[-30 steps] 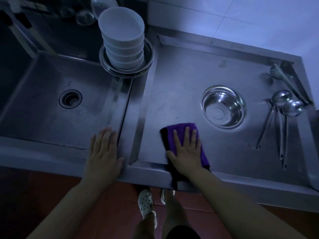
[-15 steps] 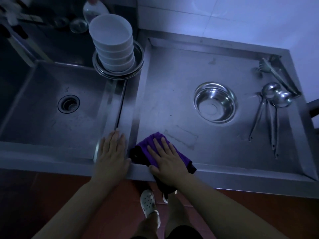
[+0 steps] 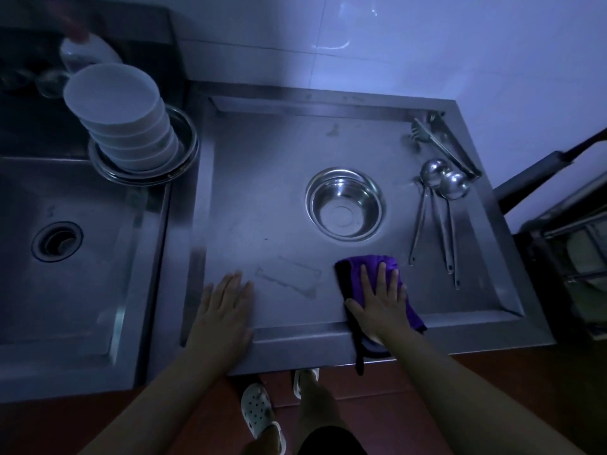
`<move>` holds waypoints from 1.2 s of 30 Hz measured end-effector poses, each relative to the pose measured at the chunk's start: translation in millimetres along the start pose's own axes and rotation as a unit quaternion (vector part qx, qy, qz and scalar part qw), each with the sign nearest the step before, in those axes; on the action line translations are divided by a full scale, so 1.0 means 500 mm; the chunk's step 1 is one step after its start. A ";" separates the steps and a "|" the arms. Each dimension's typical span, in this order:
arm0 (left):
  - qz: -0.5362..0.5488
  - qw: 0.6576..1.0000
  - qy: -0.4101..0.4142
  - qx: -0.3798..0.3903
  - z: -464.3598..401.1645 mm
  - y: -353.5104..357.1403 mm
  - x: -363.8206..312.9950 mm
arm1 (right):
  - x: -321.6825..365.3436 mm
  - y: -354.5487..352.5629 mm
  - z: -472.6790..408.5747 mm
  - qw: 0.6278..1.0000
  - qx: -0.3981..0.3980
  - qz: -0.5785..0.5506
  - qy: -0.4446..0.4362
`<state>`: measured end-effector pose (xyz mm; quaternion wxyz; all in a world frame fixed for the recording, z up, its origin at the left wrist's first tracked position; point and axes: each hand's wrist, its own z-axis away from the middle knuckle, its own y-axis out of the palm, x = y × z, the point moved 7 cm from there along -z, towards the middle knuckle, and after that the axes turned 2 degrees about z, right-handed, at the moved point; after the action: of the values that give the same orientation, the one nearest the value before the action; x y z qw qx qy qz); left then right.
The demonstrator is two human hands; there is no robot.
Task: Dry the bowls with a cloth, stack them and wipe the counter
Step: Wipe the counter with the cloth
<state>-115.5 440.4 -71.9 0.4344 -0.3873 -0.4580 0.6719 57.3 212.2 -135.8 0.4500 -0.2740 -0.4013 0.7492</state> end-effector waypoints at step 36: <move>0.289 0.824 -0.405 -0.271 -0.145 -0.173 0.344 | 0.510 -0.345 -0.168 0.852 -0.155 -0.196 -0.459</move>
<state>-84.7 639.7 -30.9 -0.1270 -0.2970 -0.6235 0.7120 87.2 517.0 -46.4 0.3033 0.1194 -0.7186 0.6143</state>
